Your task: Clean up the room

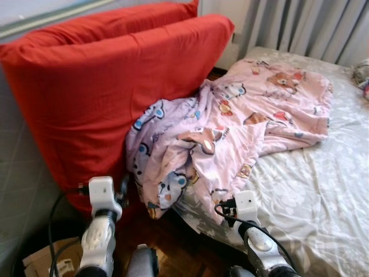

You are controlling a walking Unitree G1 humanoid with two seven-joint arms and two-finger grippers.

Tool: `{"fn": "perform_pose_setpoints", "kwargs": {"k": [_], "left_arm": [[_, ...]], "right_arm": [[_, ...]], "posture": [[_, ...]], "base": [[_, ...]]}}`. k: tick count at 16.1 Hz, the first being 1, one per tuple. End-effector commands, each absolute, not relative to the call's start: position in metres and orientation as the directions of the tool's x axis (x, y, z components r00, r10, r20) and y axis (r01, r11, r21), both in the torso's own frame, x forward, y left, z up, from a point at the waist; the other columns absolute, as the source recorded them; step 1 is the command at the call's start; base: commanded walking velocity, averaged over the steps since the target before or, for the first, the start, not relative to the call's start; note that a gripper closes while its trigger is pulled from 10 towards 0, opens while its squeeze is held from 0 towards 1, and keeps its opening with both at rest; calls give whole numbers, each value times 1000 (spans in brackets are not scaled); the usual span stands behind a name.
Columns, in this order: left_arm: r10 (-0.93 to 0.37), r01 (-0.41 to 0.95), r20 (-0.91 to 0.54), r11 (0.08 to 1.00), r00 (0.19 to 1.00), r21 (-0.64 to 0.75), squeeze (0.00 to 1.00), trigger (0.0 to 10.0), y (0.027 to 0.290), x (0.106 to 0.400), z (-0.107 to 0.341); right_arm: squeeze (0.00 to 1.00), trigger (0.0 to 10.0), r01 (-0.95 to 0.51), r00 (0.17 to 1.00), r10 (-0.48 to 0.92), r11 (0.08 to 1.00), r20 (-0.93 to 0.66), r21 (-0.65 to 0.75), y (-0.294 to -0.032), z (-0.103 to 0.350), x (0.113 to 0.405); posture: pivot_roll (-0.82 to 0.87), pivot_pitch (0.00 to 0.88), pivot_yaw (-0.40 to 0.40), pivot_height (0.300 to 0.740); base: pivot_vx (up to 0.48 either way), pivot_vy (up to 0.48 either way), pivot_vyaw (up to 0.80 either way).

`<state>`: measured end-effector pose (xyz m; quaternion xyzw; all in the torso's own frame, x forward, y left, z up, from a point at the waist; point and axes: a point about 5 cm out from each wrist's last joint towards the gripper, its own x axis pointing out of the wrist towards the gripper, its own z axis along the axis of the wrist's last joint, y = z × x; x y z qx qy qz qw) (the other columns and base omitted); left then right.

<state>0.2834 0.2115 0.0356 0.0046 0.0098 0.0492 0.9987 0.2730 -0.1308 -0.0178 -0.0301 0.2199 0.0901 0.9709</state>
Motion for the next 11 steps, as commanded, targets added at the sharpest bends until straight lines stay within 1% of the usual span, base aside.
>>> {"fn": "perform_pose_setpoints", "kwargs": {"k": [1, 3, 7, 11], "left_arm": [[92, -92, -38, 996, 995, 1, 0, 10000, 214, 283, 34], [88, -89, -91, 996, 992, -8, 0, 10000, 212, 278, 25], [83, -85, -106, 996, 991, -14, 0, 10000, 210, 275, 22], [70, -72, -114, 997, 991, -12, 0, 10000, 210, 275, 22]], "right_arm": [[0, 10000, -186, 890, 166, 982, -425, -6, -129, -16, 274], [0, 10000, -184, 893, 168, 983, -417, 2, -128, -15, 275], [0, 10000, -182, 891, 160, 983, -425, -10, -128, -15, 276], [0, 10000, -181, 885, 153, 983, -440, -22, -128, -17, 275]], "posture": [[43, 73, -28, 646], [39, 69, -26, 646], [38, 67, -26, 646], [38, 50, -22, 591]], "base": [[0, 0, 0], [0, 0, 0], [0, 0, 0], [0, 0, 0]]}}
